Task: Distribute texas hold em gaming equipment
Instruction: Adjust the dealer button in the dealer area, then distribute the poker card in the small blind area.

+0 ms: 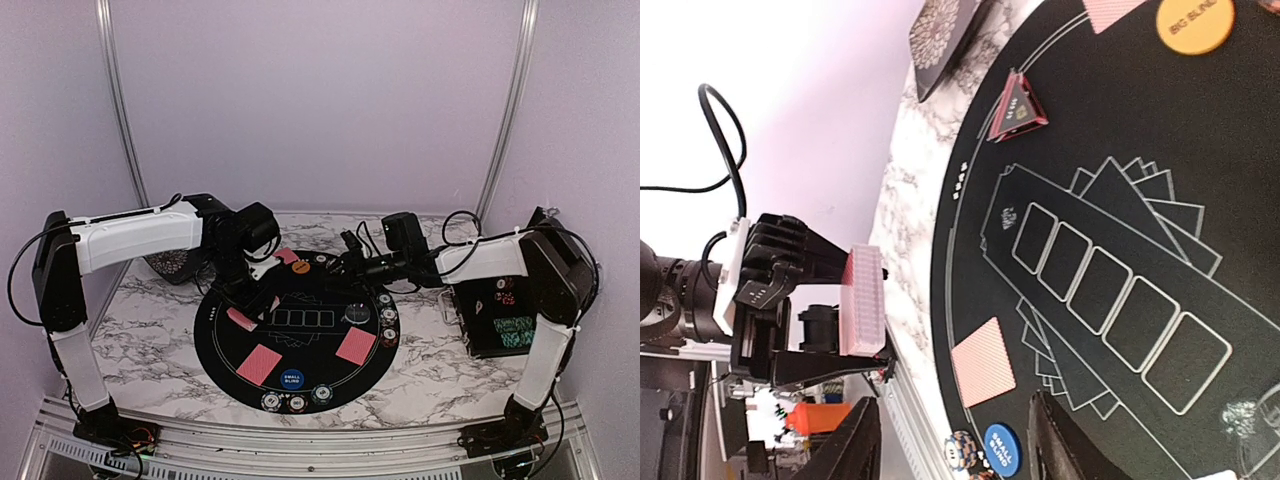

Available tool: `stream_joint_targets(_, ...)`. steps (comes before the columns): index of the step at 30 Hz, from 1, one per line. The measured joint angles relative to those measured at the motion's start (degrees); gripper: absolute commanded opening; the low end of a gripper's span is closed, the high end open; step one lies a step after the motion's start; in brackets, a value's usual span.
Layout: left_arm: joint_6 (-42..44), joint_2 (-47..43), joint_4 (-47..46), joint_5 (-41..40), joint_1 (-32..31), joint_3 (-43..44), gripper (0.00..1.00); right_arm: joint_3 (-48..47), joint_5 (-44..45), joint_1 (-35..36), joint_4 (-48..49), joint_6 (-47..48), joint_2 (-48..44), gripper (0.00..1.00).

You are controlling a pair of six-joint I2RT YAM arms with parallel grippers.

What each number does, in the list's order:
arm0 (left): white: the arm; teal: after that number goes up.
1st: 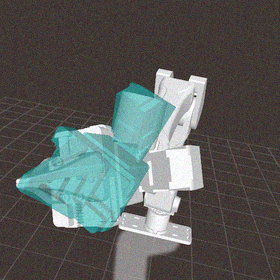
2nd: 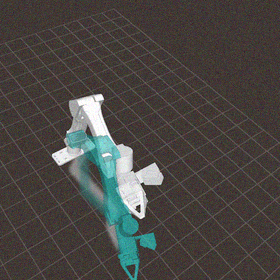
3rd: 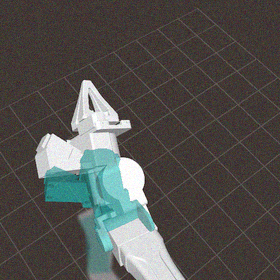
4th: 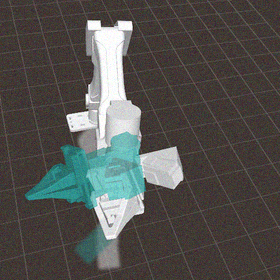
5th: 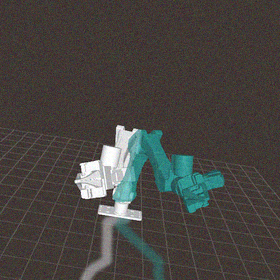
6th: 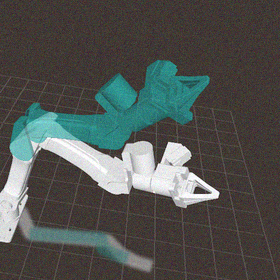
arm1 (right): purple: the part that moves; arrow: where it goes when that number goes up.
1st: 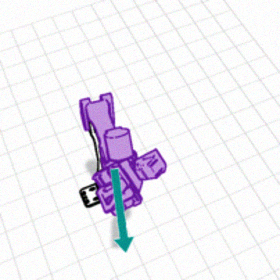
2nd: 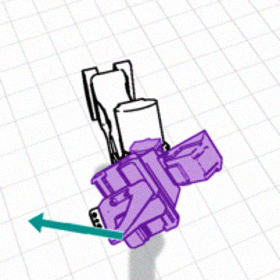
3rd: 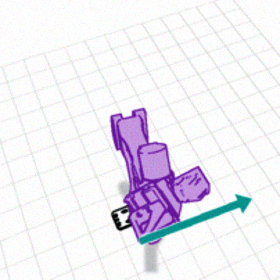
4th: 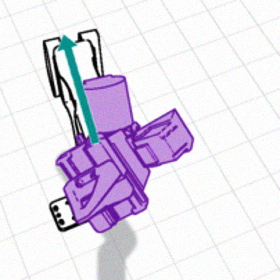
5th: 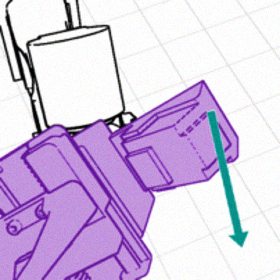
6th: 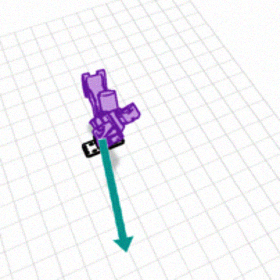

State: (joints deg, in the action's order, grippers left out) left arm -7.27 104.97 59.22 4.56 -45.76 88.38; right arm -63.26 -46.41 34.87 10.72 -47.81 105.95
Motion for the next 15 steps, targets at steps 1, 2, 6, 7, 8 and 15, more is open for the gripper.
stream_joint_targets(1, 0.02, 0.00, 0.02, 0.02, 0.00, 0.20, 0.57, 0.00, -0.42, 0.09, 1.09, -0.94, 0.39, 0.49)
stream_joint_targets(2, 0.02, 0.00, 0.00, 0.02, -0.02, 0.35, 0.57, 0.00, -0.81, 0.13, 1.97, -1.77, 0.66, 0.49)
stream_joint_targets(6, 0.02, 0.00, 0.02, 0.04, -0.11, 1.03, 0.57, 0.00, -1.62, 0.52, 4.94, -4.31, 1.36, 0.50)
stream_joint_targets(7, 0.02, 0.00, 0.04, 0.04, -0.11, 1.11, 0.57, 0.00, -1.75, 0.66, 5.51, -4.70, 1.53, 0.50)
stream_joint_targets(8, 0.02, 0.02, 0.04, 0.04, -0.13, 1.18, 0.57, 0.00, -1.97, 0.81, 6.08, -5.16, 1.75, 0.50)
stream_joint_targets(15, 0.00, 0.02, 0.28, 0.02, -0.42, 1.88, 0.57, -0.02, -2.84, 2.51, 9.09, -7.82, 3.69, 0.50)
